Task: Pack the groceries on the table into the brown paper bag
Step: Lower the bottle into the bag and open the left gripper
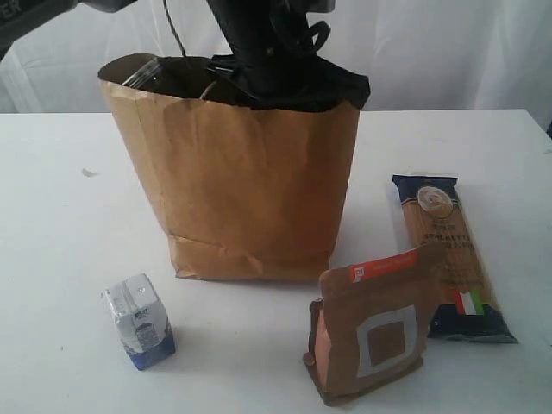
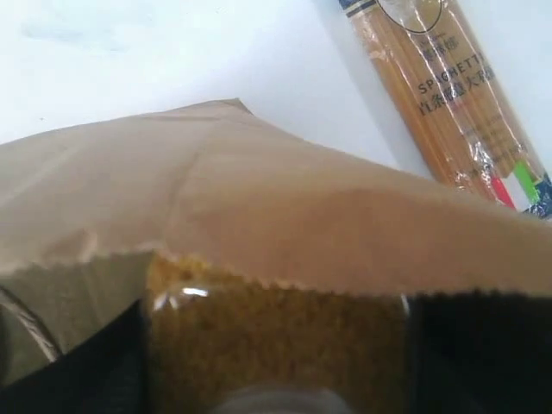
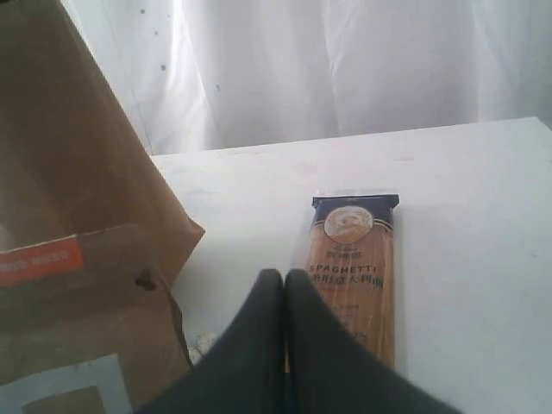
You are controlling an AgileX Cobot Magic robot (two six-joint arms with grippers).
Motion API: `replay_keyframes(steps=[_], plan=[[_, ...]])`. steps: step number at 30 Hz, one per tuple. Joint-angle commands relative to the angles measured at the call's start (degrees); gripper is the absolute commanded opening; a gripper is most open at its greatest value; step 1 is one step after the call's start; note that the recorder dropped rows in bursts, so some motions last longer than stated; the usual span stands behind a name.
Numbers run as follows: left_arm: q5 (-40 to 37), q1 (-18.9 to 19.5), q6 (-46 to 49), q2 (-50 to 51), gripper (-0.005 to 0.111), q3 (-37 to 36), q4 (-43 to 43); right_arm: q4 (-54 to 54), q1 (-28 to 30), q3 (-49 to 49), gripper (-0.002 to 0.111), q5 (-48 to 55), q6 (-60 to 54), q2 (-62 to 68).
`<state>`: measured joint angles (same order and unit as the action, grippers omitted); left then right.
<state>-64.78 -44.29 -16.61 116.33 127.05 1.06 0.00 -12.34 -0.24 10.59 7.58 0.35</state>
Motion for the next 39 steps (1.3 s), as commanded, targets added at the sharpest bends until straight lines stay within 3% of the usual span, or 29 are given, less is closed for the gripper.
replay_keyframes(steps=[1,10,12,15,22,24,39], plan=[[-5.18,-0.4,0.87,-0.22,0.0,0.59,1.67,0.0,0.34,0.24,0.0,-0.43,0.25,-0.35],[-5.18,-0.4,2.77,1.22,0.0,0.59,2.33,0.0,0.34,0.24,0.0,-0.43,0.25,-0.35],[-5.18,-0.4,3.32,1.22,0.006,0.59,2.46,0.0,0.34,0.24,0.0,-0.43,0.25,-0.35],[-5.18,-0.4,3.4,1.22,0.023,0.59,2.35,0.0,0.34,0.24,0.0,-0.43,0.25,-0.35],[-5.18,-0.4,2.93,1.22,0.089,0.59,2.35,0.0,0.34,0.24,0.0,-0.43,0.25,-0.35],[-5.18,-0.4,2.82,1.22,0.096,0.59,2.35,0.0,0.34,0.24,0.0,-0.43,0.25,-0.35],[-5.18,-0.53,2.49,0.58,0.097,1.64,2.48,0.0,0.34,0.24,0.0,-0.43,1.43,-0.35]])
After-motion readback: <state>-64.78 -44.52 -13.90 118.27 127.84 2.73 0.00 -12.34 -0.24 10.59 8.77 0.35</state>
